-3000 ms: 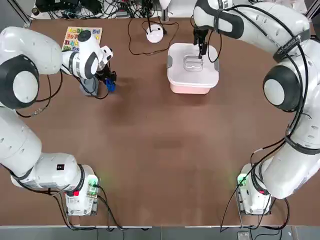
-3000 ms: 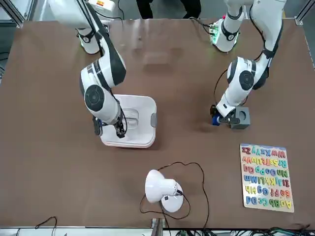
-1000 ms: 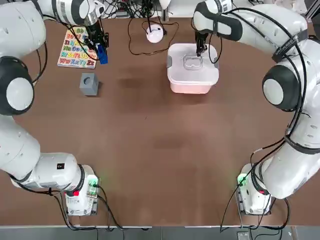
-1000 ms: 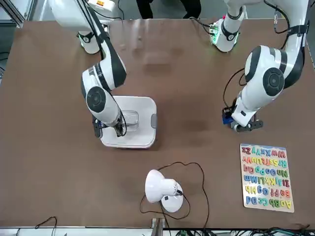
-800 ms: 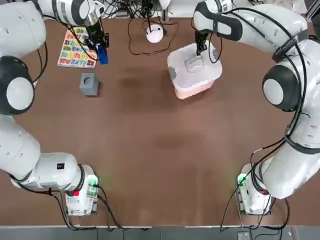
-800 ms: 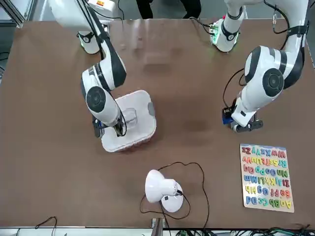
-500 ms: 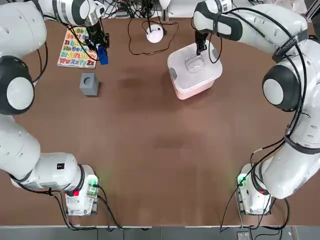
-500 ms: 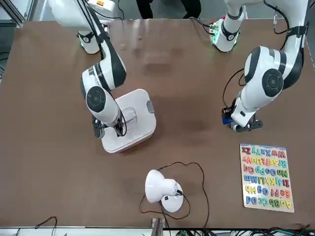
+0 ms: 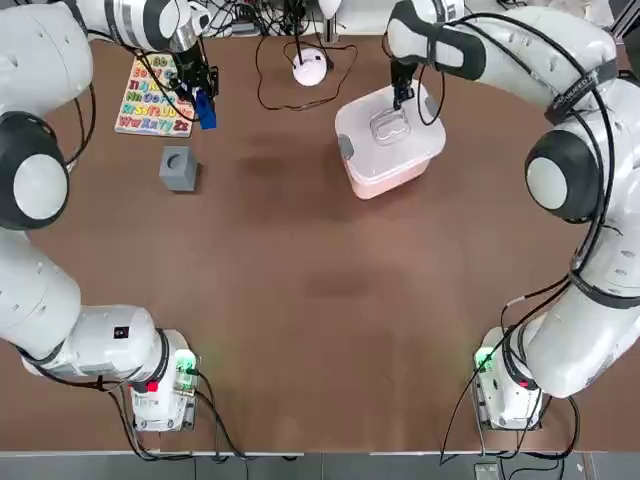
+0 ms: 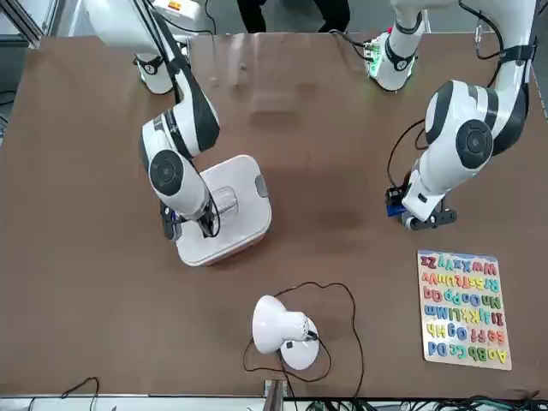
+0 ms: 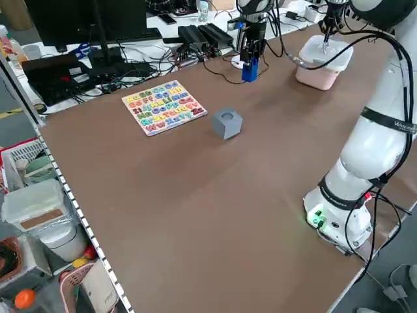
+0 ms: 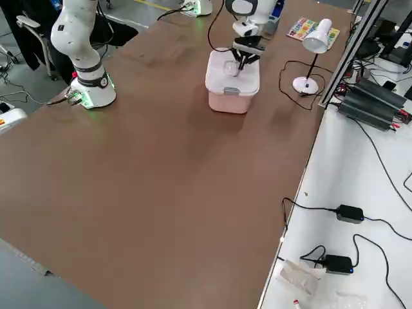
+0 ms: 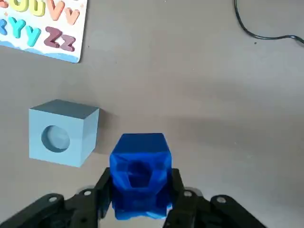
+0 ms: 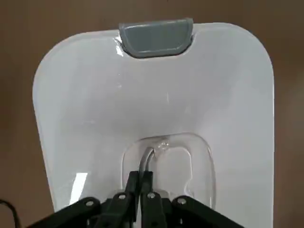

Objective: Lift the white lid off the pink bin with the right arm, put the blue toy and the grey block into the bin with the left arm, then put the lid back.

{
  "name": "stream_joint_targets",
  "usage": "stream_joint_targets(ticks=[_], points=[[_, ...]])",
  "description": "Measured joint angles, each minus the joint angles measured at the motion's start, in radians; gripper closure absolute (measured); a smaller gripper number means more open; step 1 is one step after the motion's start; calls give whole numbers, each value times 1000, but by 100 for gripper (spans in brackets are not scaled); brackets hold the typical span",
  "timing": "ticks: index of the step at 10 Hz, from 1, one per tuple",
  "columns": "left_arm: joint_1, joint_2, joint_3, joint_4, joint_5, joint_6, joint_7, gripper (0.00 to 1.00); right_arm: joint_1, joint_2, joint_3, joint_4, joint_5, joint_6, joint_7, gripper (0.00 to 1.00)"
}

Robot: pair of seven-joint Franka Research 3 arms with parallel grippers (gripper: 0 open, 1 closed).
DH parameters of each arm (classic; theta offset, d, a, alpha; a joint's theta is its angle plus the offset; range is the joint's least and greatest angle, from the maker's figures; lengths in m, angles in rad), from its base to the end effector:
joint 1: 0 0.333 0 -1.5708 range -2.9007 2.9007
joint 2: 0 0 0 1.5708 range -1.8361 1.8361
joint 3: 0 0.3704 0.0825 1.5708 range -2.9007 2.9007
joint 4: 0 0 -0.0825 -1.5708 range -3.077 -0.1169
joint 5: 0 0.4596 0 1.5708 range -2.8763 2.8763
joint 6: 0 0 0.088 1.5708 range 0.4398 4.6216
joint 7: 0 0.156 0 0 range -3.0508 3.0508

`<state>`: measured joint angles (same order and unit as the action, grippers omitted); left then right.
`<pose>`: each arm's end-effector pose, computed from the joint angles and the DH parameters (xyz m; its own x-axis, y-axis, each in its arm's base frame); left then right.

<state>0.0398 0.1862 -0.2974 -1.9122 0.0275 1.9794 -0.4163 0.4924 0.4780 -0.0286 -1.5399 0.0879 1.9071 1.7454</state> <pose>0.6372 -0.1599 0.3614 0.9826 0.1477 -0.1130 0.1467 -0.9890 -0.0167 0.6776 0.3533 0.3352 0.2522 -0.9666 -0.0457 -0.9591 -0.2560 0.1210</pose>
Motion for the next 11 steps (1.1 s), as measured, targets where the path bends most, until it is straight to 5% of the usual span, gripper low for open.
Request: stream_joint_targets(ticks=[6, 11], points=[[0, 0, -13, 52, -37, -9, -63, 49, -38, -18, -4, 123, 58, -174, -54, 94], [-67, 16, -174, 257, -121, -85, -514, 49, -163, -43, -7, 226, 85, -329, -247, 94]])
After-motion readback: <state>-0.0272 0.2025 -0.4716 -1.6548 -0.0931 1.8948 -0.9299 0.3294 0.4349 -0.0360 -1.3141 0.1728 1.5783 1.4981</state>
